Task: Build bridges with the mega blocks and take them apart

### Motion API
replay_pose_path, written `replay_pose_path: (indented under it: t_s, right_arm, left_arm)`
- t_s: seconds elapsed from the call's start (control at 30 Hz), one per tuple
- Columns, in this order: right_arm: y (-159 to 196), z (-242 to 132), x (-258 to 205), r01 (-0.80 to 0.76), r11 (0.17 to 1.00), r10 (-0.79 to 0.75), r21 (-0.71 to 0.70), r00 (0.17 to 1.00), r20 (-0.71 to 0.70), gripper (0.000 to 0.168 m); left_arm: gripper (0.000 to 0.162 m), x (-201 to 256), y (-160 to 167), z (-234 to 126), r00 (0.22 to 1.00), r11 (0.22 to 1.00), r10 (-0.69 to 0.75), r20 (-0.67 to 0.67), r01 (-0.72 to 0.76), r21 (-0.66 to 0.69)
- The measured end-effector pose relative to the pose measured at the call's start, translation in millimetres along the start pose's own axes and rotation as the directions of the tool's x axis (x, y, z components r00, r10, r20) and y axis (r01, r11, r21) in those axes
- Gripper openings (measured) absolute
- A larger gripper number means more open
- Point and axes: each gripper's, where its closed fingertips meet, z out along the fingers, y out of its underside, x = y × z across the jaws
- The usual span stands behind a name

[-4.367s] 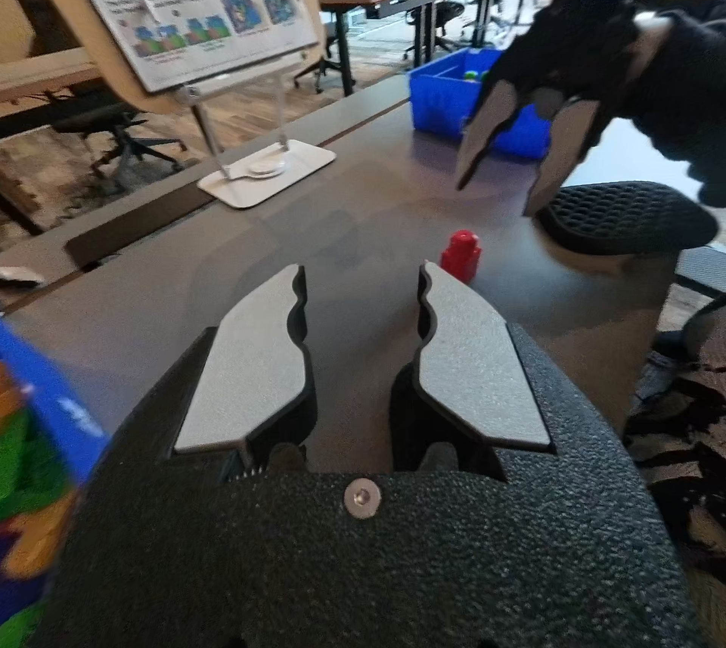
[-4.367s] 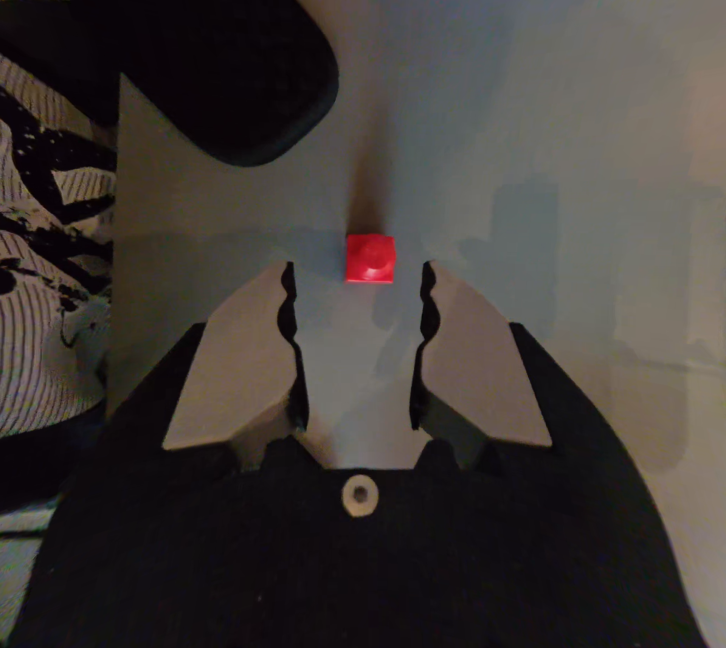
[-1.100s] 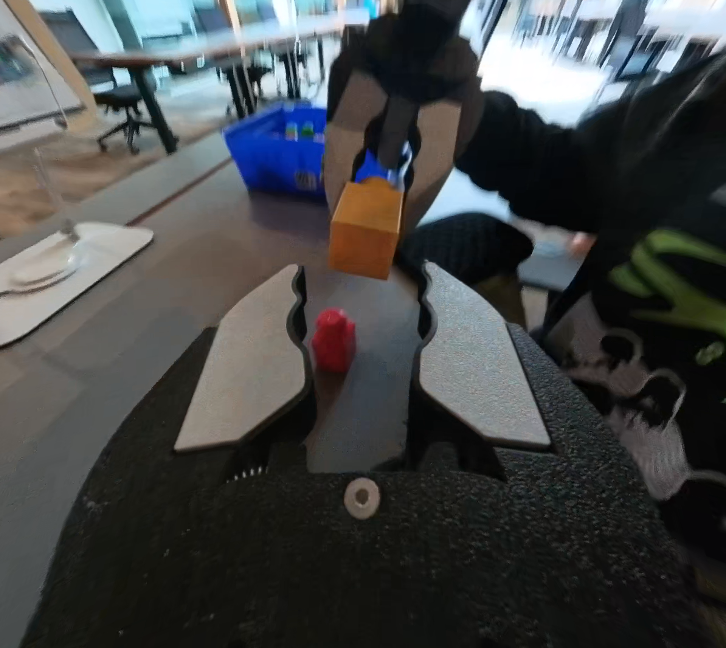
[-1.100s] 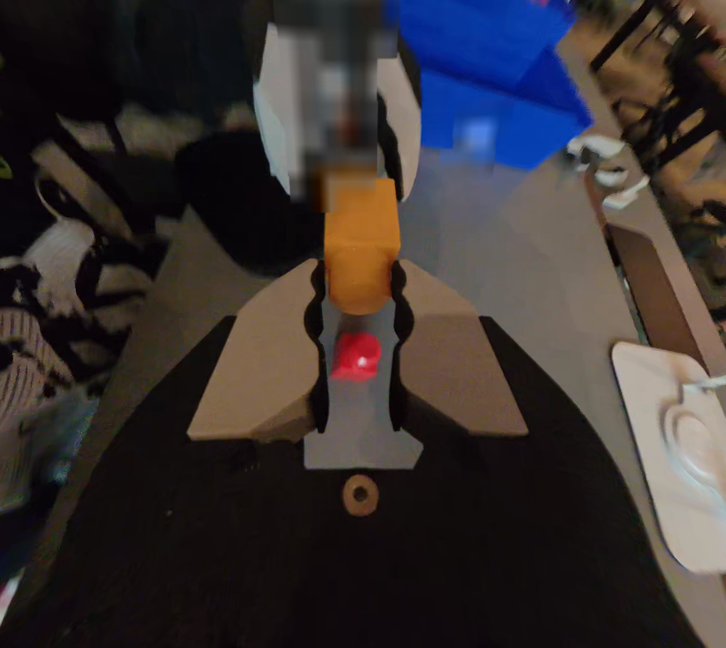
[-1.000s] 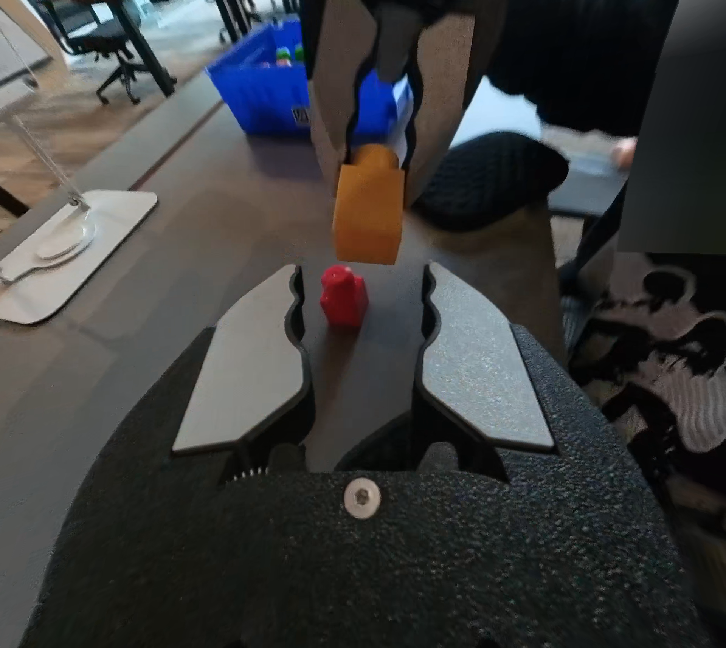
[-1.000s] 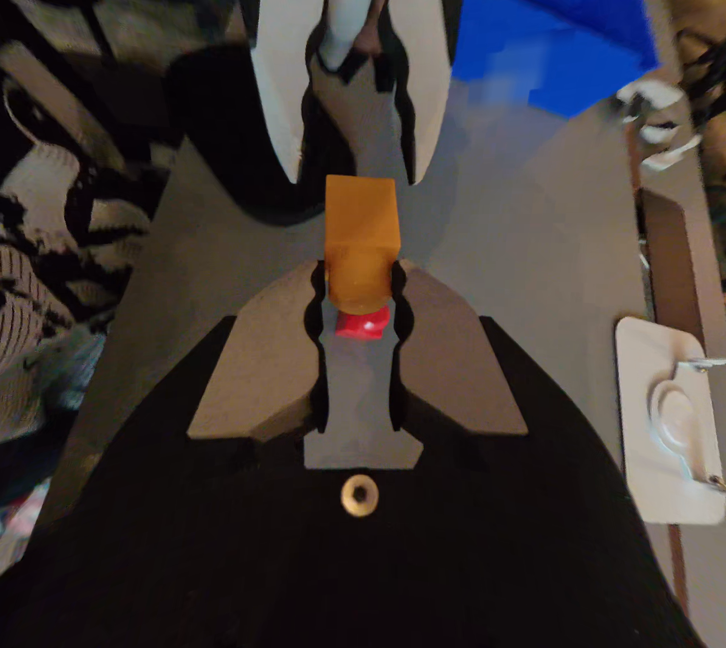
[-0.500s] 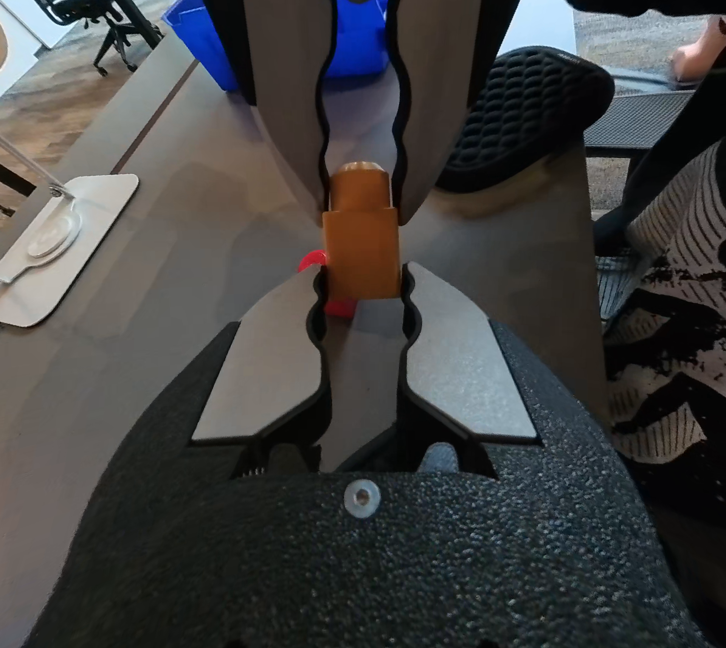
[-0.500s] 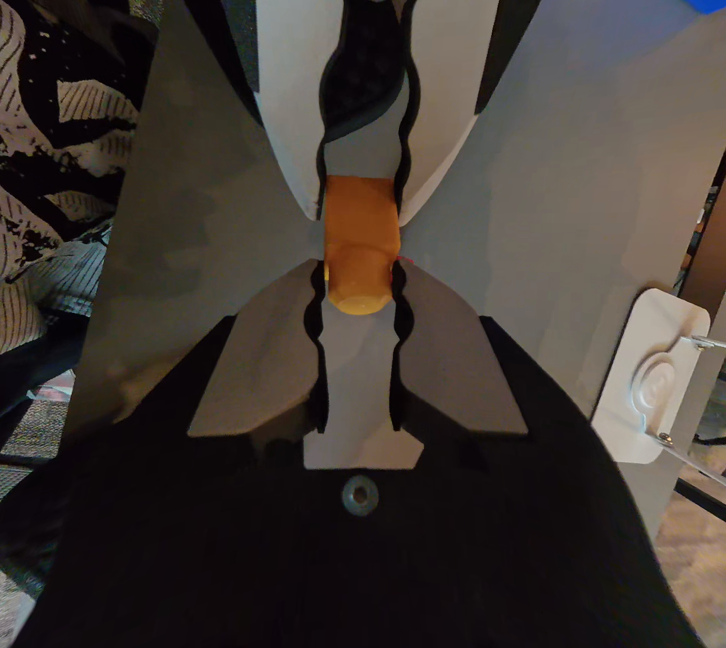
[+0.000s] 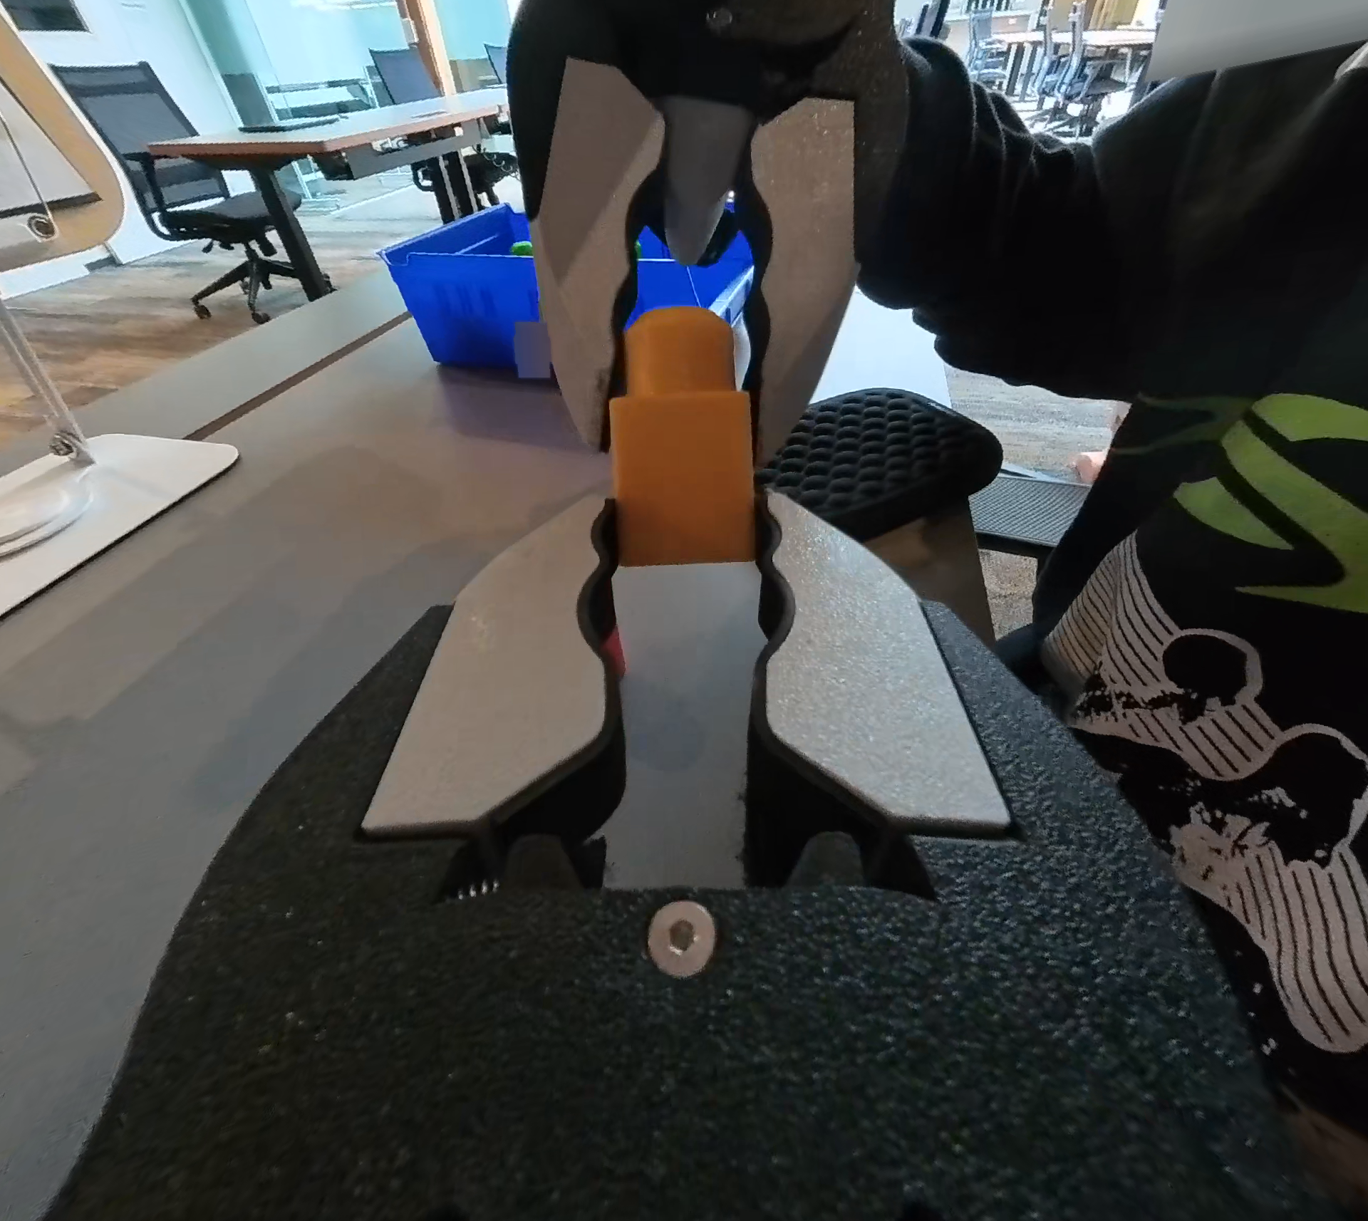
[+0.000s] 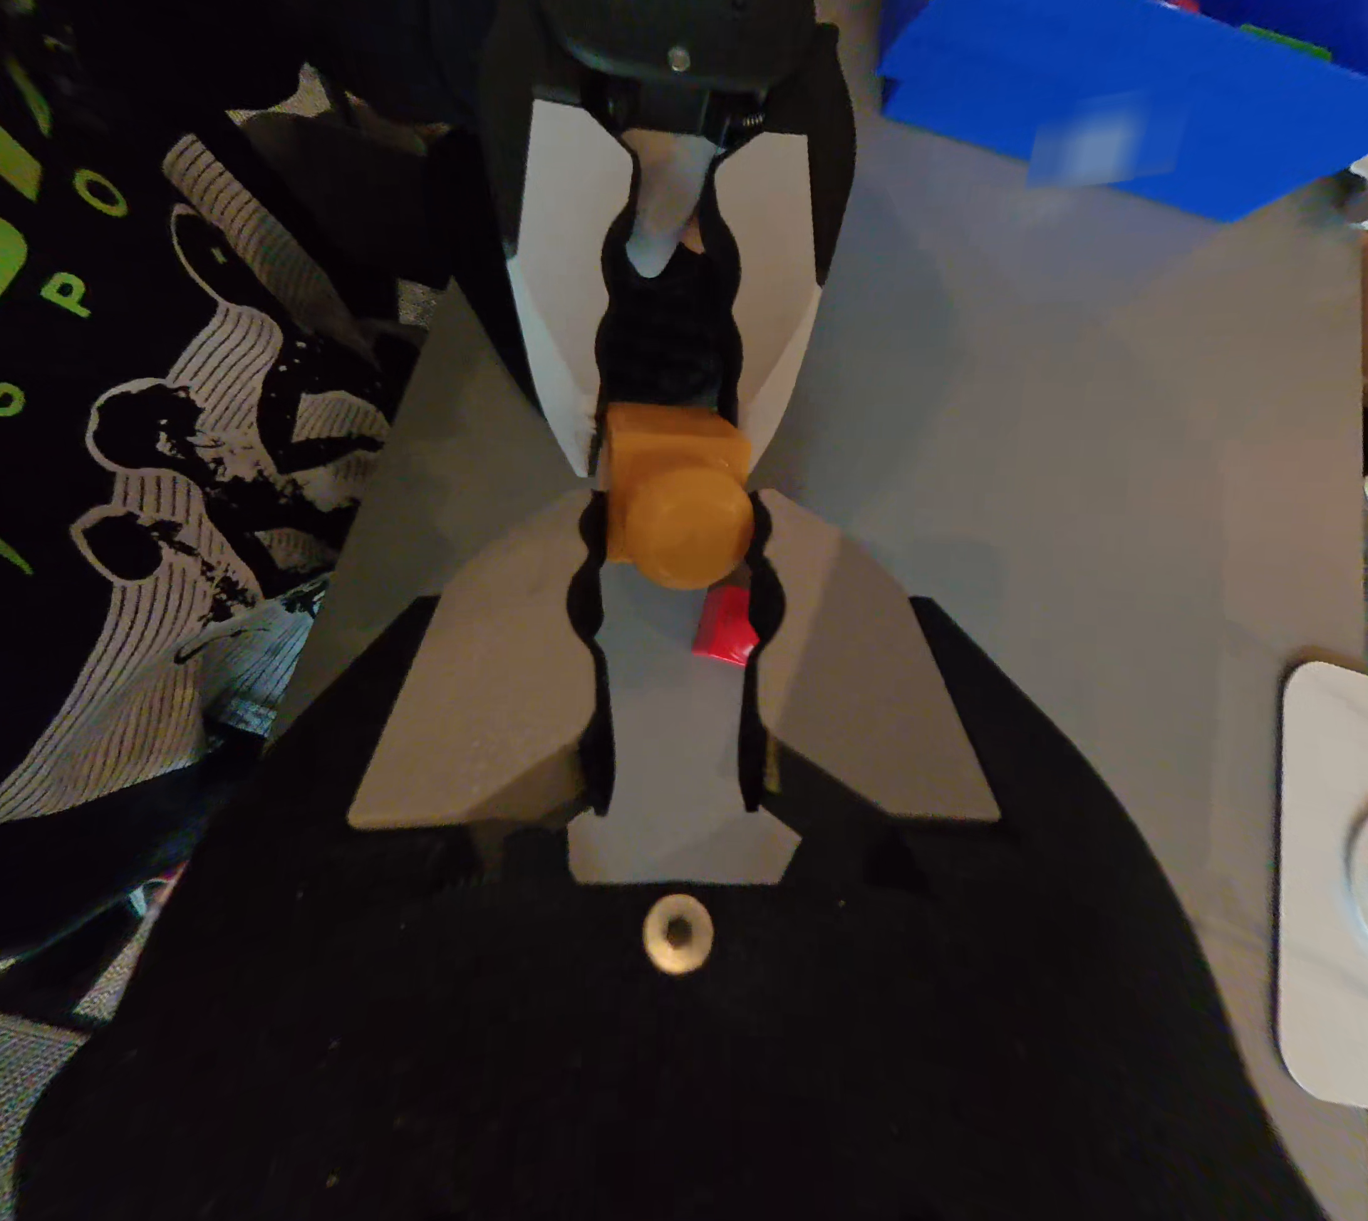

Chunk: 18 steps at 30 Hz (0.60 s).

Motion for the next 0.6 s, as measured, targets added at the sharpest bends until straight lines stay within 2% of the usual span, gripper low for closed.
replay_pose_path:
  t_s: [0.1,0.2,0.37,0.6]
  right_arm:
    - [5,-1,-1,0.008,0.999,-0.008,-0.049,1.0,0.004,0.035]
    - [29,-5,6,0.025,0.976,-0.036,-0.215,0.998,-0.047,0.035]
    - [80,-5,12,-0.047,0.886,0.008,-0.461,0.996,-0.086,0.035]
    - [122,15,16,-0.157,0.809,0.109,-0.567,0.987,-0.118,0.035]
  left_arm:
    - [0.04,1,6,0,1.0,0.998,-0.012,-0.009,0.012,-0.059]
    - [0.051,-10,18,-5,0.999,0.987,0.013,0.046,-0.005,-0.158]
    - [0.054,-22,38,-15,0.996,0.963,0.038,0.081,-0.015,-0.27]
    - [0.055,-23,53,-18,0.997,0.942,0.076,0.028,-0.062,-0.331]
